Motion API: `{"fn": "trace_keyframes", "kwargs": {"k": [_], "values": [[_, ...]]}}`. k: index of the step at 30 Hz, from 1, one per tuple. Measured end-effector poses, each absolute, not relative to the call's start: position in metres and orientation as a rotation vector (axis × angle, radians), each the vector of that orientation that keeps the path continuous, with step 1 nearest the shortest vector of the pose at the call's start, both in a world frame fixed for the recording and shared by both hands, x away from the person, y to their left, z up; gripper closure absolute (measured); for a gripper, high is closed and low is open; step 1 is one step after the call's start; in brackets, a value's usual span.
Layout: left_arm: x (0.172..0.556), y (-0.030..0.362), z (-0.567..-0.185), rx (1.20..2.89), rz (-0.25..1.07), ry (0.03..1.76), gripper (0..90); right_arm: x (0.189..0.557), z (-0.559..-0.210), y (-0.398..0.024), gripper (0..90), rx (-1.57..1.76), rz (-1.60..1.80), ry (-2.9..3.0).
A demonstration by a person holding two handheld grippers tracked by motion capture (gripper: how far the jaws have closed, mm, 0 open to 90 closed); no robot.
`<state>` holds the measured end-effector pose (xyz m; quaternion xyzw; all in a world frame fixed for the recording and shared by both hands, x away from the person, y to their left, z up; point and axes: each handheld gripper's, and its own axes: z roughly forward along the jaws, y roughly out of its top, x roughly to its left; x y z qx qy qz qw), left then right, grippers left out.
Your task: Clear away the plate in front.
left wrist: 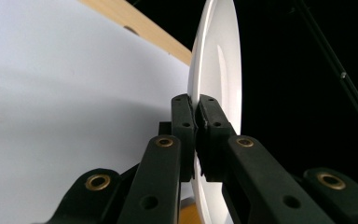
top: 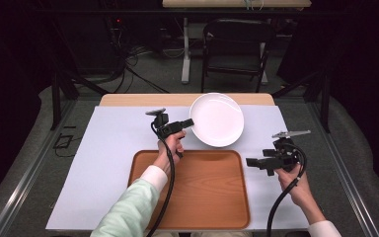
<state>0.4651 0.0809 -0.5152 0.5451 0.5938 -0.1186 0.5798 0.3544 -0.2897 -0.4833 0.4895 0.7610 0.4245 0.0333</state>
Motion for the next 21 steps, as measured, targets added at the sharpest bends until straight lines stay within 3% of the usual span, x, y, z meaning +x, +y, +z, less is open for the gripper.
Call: {"fn": "trace_keyframes", "kwargs": {"k": [11,14,16,18,21], "values": [[0.445,0.087,-0.503,1.282,-0.348,1.277,86.5,0.406,-0.496,-0.272,15.5,1.702,1.448,2.186],[0.437,0.090,-0.500,1.298,-0.355,1.245,86.4,0.416,-0.497,-0.269,34.0,1.729,1.526,2.132],[0.433,0.092,-0.500,1.297,-0.362,1.231,86.3,0.417,-0.497,-0.269,36.1,1.730,1.554,2.126],[0.428,0.095,-0.498,1.315,-0.363,1.201,85.7,0.416,-0.499,-0.266,47.5,1.734,1.590,2.148],[0.424,0.098,-0.497,1.331,-0.343,1.190,86.2,0.413,-0.498,-0.263,50.9,1.717,1.593,2.166]]}}
